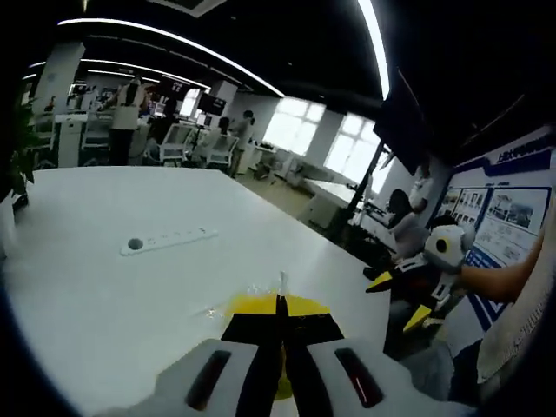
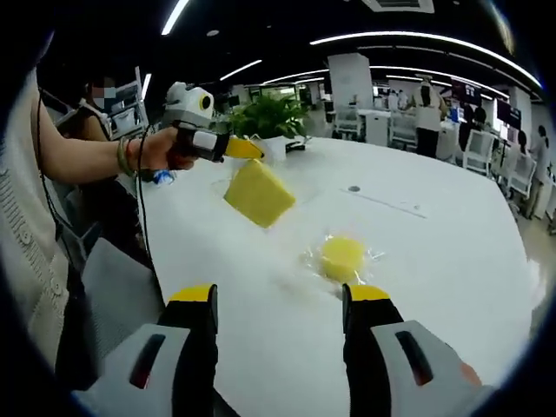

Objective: Compare the silicone blocks by pressing each to a similar depth, holding the contact briefly, and releasing to observe deformation and rebound differences across the visible hardness samples.

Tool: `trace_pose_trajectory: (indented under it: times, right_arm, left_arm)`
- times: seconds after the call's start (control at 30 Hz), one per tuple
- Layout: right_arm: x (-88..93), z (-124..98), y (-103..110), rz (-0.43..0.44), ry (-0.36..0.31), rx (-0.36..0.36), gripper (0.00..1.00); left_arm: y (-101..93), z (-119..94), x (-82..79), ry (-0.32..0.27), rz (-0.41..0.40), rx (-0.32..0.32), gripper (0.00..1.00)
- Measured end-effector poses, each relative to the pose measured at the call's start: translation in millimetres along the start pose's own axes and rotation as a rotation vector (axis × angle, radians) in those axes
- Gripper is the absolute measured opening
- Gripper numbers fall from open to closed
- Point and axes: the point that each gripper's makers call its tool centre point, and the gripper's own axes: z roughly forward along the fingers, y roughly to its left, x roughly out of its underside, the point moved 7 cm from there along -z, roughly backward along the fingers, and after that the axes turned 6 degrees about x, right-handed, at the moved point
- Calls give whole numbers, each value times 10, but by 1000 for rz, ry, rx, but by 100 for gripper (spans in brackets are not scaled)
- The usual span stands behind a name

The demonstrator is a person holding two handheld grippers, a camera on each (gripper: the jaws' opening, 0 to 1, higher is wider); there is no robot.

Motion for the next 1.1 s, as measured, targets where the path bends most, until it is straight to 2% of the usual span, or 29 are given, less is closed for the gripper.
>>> trace_pose_trajectory:
  times: [0.27,0.3,0.37,0.47,0.77,1.1]
  right_arm:
    - [-172,112,-152,-56,15,-39,53]
    - [-218,135,-159,-56,19,-52,54]
    - [-329,169,-145,-59,-9,-84,55]
    - [-457,243,-168,-129,-9,-96,55]
    - [-870,573,-201,-225,-23,-169,56]
    - [-1080,873,-215,-333,23,-251,56]
  left_arm:
    - [-90,-3,-121,9,41,59,0]
    - [-106,0,-138,12,73,70,0]
    - [-114,11,-146,27,77,80,0]
    - [-137,18,-177,38,95,105,0]
    - [-124,73,-278,69,136,135,0]
    - [-167,173,-379,103,186,193,0]
